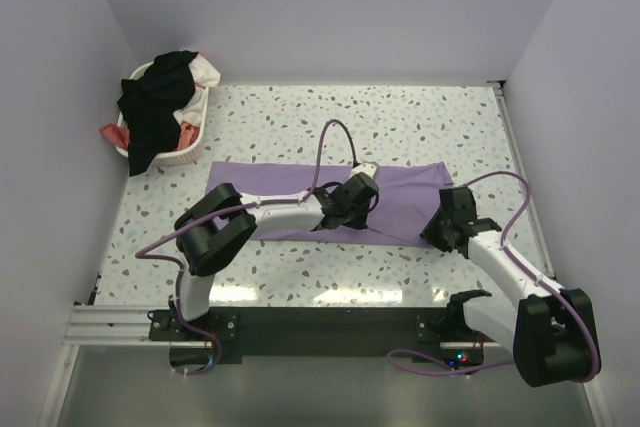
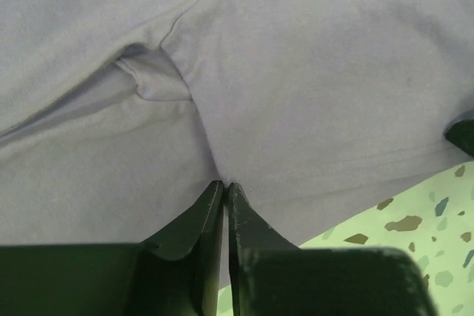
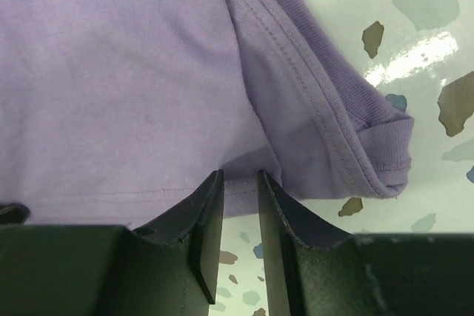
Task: Fold and stack the t-shirts
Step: Fold the tshirt
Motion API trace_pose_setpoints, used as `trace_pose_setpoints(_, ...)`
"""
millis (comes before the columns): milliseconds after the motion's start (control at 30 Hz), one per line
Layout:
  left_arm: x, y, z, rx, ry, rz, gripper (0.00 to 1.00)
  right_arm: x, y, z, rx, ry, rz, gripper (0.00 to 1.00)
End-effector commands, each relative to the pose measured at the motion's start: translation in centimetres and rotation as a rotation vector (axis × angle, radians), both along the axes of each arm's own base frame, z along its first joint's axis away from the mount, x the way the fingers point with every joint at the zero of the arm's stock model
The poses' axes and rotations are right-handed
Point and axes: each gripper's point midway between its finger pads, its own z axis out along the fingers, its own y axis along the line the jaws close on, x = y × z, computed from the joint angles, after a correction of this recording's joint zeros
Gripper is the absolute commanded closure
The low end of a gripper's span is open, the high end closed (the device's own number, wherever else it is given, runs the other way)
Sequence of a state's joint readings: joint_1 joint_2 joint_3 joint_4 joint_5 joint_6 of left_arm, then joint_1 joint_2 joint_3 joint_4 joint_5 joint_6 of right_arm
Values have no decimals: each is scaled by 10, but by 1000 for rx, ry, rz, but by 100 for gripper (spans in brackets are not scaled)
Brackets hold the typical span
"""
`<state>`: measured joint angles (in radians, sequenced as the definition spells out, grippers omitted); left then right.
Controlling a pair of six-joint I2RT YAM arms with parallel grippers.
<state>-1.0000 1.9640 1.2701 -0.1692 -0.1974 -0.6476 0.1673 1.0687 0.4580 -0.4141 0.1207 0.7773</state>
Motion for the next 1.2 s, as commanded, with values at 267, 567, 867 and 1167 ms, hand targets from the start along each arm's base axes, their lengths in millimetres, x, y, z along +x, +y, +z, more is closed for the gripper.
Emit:
trace_pose_setpoints(267, 21, 52, 82, -94, -158, 116, 48, 21, 13, 67, 46, -185, 91, 66)
trace_pose_setpoints(567, 31, 116, 63, -49, -120, 261, 68, 67, 36, 73, 49, -163, 165, 64)
trace_pose_setpoints(867, 24, 141, 16, 63, -73, 307, 80, 72, 53, 20, 71, -93, 130, 64)
trace_pose_setpoints(1167, 6, 153, -27, 99, -24, 293, 80, 64, 38, -12, -3, 5, 89, 65)
